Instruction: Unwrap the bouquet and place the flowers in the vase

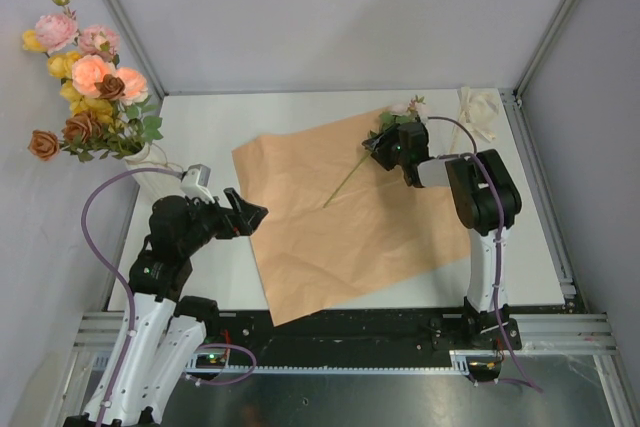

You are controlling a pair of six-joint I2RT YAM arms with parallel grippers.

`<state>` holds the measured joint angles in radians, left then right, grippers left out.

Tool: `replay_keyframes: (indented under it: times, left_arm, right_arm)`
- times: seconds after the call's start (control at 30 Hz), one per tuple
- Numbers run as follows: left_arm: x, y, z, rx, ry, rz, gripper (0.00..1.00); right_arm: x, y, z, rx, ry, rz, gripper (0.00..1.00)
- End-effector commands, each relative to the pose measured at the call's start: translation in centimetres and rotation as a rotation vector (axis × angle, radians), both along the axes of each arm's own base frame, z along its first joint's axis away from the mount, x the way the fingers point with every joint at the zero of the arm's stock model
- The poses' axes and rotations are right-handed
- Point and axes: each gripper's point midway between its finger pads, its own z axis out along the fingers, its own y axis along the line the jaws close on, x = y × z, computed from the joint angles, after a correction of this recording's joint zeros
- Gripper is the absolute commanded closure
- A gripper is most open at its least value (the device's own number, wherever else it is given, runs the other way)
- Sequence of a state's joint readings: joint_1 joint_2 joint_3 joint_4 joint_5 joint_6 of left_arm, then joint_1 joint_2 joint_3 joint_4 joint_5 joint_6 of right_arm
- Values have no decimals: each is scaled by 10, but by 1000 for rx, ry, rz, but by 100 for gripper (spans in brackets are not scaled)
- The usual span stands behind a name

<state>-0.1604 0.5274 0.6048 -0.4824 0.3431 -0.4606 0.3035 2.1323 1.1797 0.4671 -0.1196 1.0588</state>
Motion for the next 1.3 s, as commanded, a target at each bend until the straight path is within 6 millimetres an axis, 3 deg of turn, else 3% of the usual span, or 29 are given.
replay_keyframes:
  times: [0.0, 0.33, 0.43, 0.67, 0.77, 0.93, 1.1, 1.27]
  left_arm:
    - [1, 0, 3, 7, -18, -5, 0]
    - [0, -1, 2, 4, -16, -9, 0]
    - [0, -1, 2, 4, -15, -10, 0]
    - [-3, -3, 5, 2, -30, -28, 0]
    - [-4, -5, 7, -6, -41, -40, 0]
    - [-5, -9, 8, -15, -43, -62, 0]
    - [-5, -4, 12, -9, -79, -23, 0]
    - [-12, -18, 17, -29, -73, -103, 0]
  right_arm:
    - [10, -3, -3, -14, 22, -43, 44]
    - [17, 9, -7, 37, 36, -32, 55]
    - [19, 9, -2, 49, 22, -33, 66]
    - [22, 6, 44, 51, -95, -6, 95]
    - [18, 2, 72, 64, -165, 13, 99]
    - [-11, -6, 114, 67, -275, 80, 100]
    - [-56, -9, 139, 104, -375, 178, 100]
    - [-106, -12, 162, 139, -456, 284, 100]
